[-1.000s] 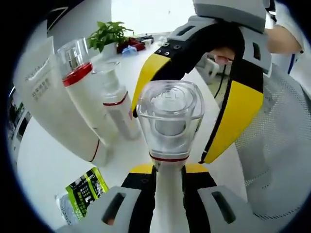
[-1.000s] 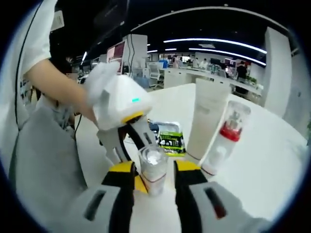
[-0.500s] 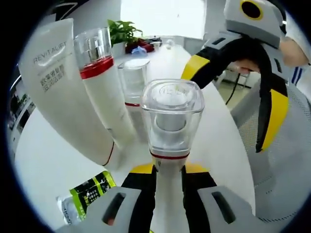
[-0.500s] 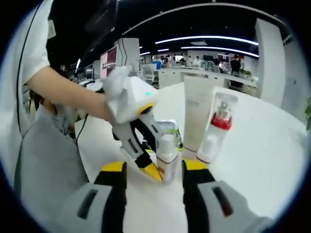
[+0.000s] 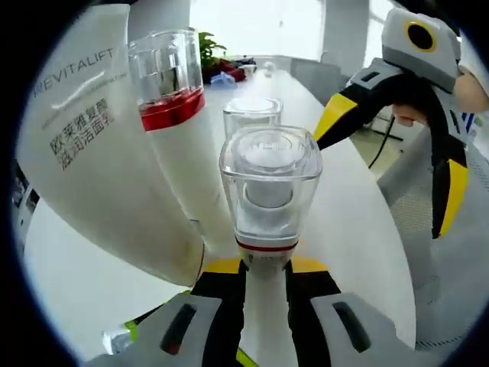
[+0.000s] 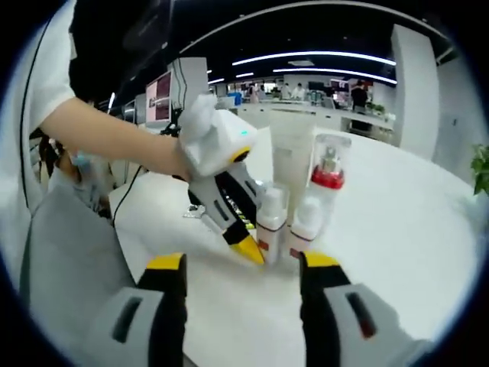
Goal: Arrange the skincare products in the storage area until every visible bottle or jar stands upright without overlapping.
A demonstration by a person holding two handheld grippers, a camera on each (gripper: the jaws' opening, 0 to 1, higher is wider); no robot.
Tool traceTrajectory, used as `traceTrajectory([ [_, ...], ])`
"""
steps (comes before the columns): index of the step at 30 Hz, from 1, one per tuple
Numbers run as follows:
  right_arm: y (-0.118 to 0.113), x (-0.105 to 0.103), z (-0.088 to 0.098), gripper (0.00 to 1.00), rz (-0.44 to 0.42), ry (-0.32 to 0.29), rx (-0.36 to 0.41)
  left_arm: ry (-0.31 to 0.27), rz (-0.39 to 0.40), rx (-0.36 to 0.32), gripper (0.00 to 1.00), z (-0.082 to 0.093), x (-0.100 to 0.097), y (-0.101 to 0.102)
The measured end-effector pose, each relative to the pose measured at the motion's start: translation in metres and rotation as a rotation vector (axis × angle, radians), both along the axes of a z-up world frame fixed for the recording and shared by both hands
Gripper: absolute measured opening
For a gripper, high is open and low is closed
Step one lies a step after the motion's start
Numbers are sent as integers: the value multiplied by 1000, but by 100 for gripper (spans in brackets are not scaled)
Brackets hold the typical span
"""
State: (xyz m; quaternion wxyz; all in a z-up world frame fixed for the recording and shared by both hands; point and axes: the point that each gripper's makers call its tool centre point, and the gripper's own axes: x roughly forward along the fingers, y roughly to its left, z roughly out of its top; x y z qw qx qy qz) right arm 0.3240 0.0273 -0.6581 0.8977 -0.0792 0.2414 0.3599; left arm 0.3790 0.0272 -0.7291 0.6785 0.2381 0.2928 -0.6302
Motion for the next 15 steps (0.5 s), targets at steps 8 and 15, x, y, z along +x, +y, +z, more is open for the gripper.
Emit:
traceTrajectory([
  [8, -4, -1, -4, 66, -18, 12, -3, -3, -1, -5, 17, 1, 4, -4],
  [15, -6, -2, -5, 67, -25, 19, -9, 3, 20, 8, 21, 0, 4, -2],
])
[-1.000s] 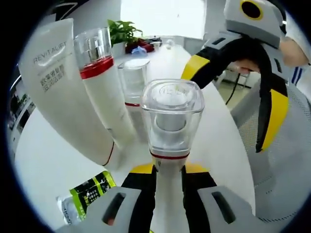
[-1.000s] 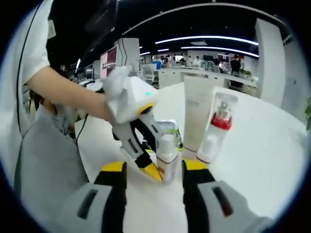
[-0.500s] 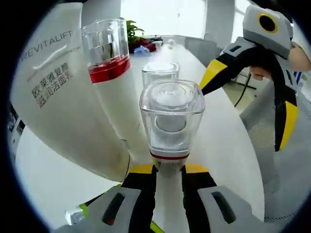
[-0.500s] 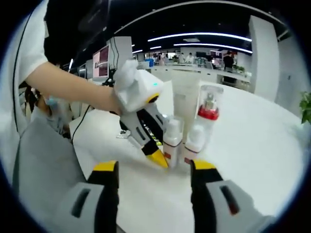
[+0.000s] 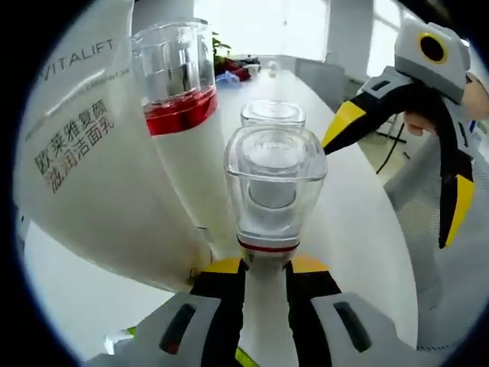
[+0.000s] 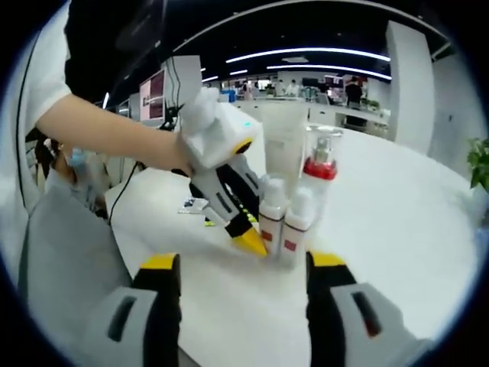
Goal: Arrange the skincare products in the storage area until every visible bottle or jar stands upright without overlapping.
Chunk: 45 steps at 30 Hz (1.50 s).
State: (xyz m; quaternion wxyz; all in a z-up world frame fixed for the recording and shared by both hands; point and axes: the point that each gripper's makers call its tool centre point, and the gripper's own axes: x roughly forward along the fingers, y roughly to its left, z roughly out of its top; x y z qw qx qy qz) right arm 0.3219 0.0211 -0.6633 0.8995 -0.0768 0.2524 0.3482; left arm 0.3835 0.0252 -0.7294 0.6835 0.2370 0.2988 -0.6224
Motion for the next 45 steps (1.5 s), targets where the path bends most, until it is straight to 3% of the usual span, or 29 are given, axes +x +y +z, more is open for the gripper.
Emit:
traceTrajectory([
  [10, -1, -2, 0, 67, -3, 9, -13, 7, 8, 3, 28, 1, -4, 5],
  [20, 0, -3, 6, 71, -6, -3, -27, 4, 80, 16, 37, 7, -8, 31],
  [29, 1, -6, 11, 77, -17, 2, -14, 4, 193, 25, 45, 15, -12, 63],
  [34, 3, -10, 11, 80, -19, 17, -2, -16, 287, 20, 61, 20, -11, 84],
  [45, 2, -19, 16, 84, -14, 29, -10, 27, 489, -29, 77, 34, -30, 132],
])
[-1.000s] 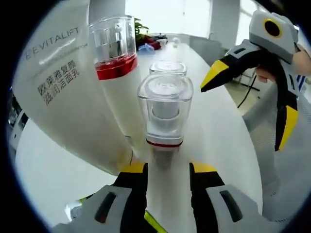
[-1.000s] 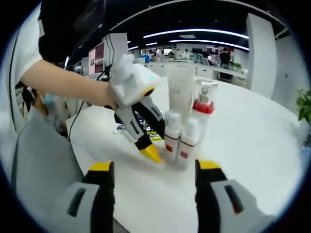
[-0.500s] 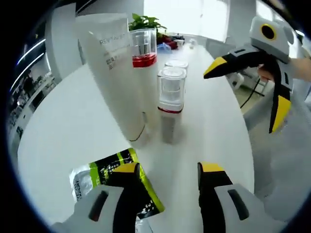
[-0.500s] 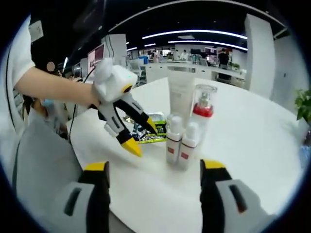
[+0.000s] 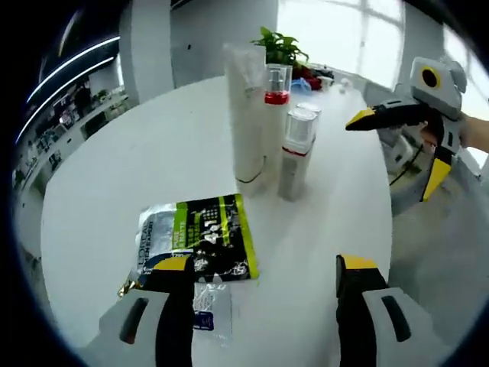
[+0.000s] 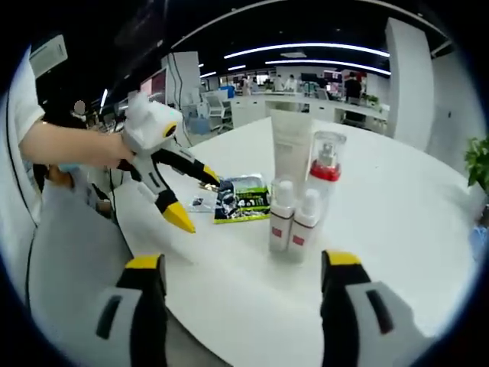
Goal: Arrange the skincare products in the storage area until every visible bottle or jar stands upright without overlapping.
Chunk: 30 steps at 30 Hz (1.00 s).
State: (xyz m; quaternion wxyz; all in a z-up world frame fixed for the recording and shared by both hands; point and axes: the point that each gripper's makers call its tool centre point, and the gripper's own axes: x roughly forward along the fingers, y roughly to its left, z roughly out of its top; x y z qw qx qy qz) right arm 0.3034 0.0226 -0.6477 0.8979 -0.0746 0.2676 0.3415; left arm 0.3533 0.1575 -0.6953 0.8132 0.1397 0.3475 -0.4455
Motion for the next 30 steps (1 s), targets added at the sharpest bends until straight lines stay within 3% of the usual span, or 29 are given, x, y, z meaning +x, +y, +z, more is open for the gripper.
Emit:
traceTrajectory([
  [13, -24, -5, 9, 89, -51, 11, 35, 40, 224, -72, 88, 13, -43, 58],
  [24, -28, -12, 10, 93, -51, 28, 51, 28, 389, -132, 92, 29, -59, 88],
  [30, -24, -15, 9, 98, -42, 30, 55, 26, 427, -132, 94, 31, -67, 97],
])
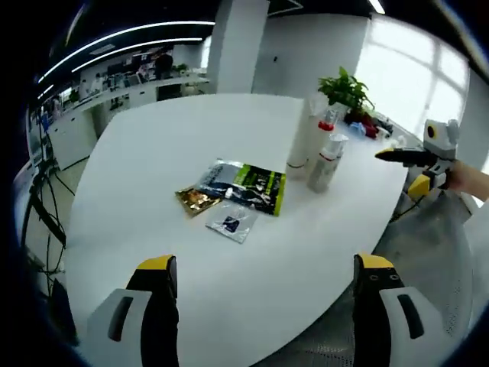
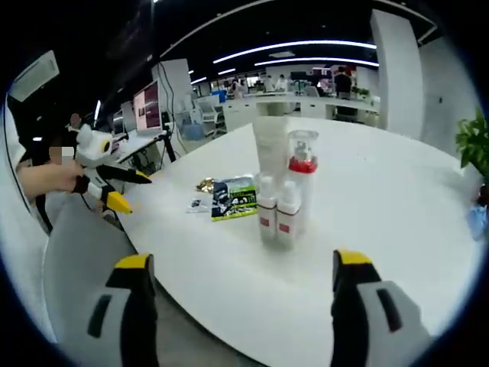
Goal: Arrange the skincare products in the storage area until every visible bottle or jar stands upright without overlapping.
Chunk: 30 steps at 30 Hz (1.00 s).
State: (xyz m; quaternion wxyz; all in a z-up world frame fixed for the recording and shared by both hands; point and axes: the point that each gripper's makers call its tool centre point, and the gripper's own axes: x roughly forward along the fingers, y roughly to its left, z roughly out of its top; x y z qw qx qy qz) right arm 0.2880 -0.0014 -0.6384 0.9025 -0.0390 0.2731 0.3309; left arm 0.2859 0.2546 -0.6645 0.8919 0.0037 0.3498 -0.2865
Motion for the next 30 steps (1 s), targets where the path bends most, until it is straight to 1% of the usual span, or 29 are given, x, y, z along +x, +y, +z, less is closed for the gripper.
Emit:
traceTrajectory([
  [3, 1, -1, -1, 99, 2, 5, 1, 4, 18, 2, 96, 0, -1, 3],
  [9, 1, -3, -2, 100, 3, 12, 2, 0, 19, 7, 97, 2, 0, 5],
  [18, -6, -5, -4, 100, -15, 23, -1, 3, 10, 10, 96, 0, 8, -3],
  [21, -8, -4, -7, 100, -19, 31, -1, 9, 7, 19, 96, -3, 13, -5],
  [25, -9, 1, -9, 100, -27, 35, 5, 19, 34, 50, 96, -8, 24, -5],
  [30, -10, 5, -13, 100, -42, 41, 17, 38, 18, 78, 96, -19, 37, -17],
])
